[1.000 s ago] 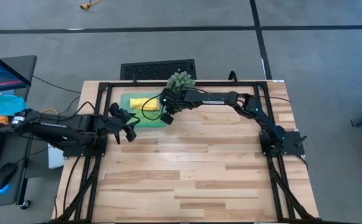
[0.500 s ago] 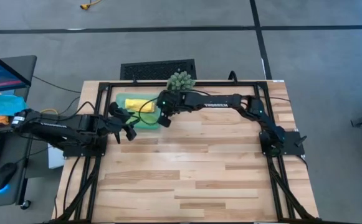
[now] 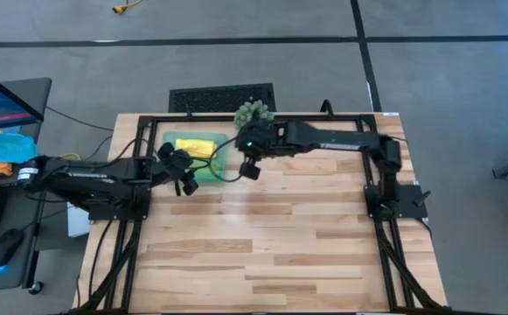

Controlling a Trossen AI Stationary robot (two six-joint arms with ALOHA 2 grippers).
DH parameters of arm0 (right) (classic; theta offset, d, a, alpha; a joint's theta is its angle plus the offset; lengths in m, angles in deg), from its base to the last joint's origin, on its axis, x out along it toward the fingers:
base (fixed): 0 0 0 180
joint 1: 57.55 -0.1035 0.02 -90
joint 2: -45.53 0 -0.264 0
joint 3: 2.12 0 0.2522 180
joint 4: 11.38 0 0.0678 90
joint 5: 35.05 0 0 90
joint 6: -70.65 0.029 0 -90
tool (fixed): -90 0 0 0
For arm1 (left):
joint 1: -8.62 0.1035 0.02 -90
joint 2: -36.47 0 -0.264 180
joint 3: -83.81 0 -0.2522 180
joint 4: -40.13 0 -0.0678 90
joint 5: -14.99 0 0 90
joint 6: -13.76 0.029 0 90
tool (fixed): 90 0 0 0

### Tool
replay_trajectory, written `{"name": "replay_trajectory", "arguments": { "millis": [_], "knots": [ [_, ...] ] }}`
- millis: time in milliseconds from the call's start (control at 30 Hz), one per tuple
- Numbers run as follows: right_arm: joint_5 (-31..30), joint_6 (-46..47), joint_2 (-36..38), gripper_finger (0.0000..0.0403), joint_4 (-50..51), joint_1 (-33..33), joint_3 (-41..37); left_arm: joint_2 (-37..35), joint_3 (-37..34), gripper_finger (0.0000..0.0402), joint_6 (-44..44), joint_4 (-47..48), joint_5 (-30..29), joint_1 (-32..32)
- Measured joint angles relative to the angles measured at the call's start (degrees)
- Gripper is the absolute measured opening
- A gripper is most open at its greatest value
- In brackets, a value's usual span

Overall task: Roll microfiber towels into tight, uniform cylinder then place into a basket
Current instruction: Move the green bin to the middle left of the table

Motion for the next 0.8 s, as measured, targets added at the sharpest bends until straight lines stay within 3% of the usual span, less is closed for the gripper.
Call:
{"name": "replay_trajectory", "arguments": {
  "millis": [267,800],
  "knots": [
    [0.04,1.60,5.14,0.0014,9.72,2.39,0.04,6.96,-0.02,0.0167,1.57,0.53,8.91,6.32],
    [0.04,2.48,5.22,0.0015,14.10,2.31,0.00,12.72,0.07,0.0167,-1.08,3.78,12.14,6.95]
  ]
}}
